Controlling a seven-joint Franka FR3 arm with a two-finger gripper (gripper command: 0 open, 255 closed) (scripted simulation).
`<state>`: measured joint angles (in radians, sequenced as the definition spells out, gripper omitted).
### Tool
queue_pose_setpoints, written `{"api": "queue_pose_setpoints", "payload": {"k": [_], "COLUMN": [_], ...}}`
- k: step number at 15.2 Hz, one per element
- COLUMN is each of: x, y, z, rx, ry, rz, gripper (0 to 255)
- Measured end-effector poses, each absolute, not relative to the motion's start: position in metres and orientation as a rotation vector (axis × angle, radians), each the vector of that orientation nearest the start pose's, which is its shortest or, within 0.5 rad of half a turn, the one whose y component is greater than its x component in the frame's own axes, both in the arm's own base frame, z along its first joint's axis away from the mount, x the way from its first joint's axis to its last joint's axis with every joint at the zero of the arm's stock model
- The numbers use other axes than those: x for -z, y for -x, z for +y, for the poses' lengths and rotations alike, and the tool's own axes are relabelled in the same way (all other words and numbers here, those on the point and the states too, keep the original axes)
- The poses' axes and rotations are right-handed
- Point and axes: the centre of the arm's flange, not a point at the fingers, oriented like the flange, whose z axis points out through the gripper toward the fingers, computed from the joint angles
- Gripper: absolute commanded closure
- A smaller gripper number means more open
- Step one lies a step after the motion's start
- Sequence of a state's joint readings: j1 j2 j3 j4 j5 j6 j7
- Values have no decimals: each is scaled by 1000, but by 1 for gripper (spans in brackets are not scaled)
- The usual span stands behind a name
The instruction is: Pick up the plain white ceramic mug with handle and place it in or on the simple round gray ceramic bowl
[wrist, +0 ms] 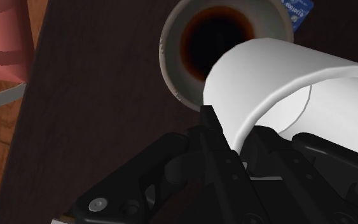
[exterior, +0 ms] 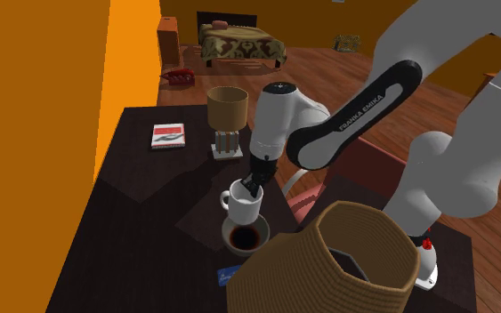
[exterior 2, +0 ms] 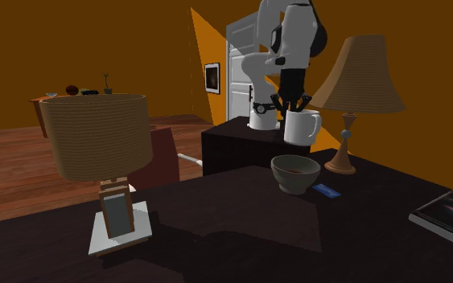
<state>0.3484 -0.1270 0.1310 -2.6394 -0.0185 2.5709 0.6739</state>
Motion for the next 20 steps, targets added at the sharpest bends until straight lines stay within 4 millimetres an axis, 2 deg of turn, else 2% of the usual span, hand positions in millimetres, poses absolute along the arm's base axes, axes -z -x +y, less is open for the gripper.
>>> {"api": "queue_pose_setpoints", "payload": {"k": [15, 20], "x": [-215, -209], "y": [-378, -378], "z": [201, 200], "rx": [98, 98], "ry": [3119, 3119], "rz": [283, 283], "gripper": [255, 255]}}
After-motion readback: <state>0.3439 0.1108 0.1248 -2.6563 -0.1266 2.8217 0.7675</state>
